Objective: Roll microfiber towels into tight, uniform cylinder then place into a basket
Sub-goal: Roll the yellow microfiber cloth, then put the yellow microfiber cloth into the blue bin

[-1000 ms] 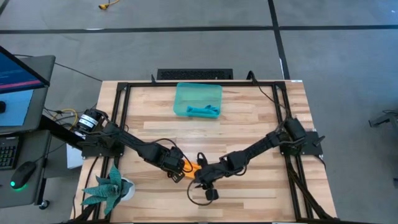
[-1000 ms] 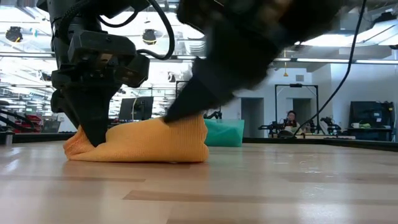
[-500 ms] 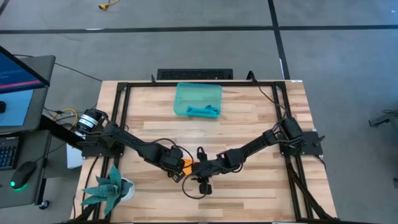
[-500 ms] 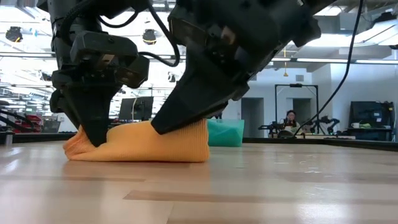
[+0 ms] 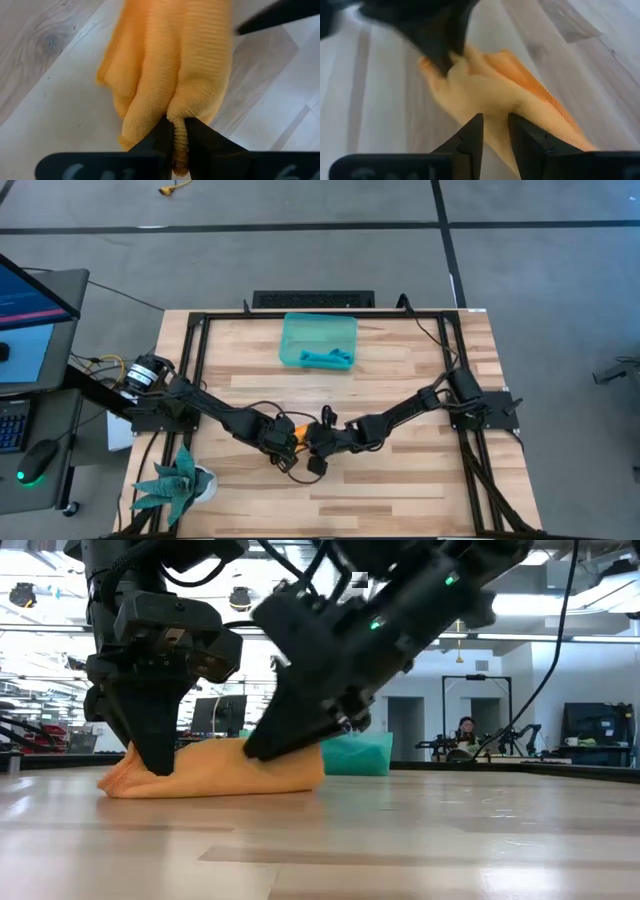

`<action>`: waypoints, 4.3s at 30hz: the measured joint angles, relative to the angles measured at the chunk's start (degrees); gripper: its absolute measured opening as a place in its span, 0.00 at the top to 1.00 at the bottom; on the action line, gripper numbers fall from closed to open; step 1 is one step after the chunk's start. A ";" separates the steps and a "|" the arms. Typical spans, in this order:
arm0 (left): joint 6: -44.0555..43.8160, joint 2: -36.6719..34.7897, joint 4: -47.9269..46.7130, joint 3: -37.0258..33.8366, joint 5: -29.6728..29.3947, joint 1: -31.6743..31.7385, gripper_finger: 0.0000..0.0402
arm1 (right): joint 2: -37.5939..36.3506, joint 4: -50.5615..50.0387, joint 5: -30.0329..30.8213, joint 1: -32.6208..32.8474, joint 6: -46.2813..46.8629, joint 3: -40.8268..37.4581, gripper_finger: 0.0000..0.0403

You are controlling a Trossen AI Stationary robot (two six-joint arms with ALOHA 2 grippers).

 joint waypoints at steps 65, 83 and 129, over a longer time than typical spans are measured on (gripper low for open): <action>17.10 -3.64 8.99 -0.45 -16.64 -10.52 0.68 | 2.79 -1.48 -10.25 -4.96 6.82 2.05 0.71; 4.82 -3.69 -4.56 -0.76 -24.09 -8.23 0.68 | 2.87 -1.43 -10.44 -4.94 6.78 2.05 0.71; -13.40 -3.89 3.40 -10.62 -24.87 -6.29 0.68 | -33.07 -29.79 17.06 -1.43 -3.09 -6.65 0.71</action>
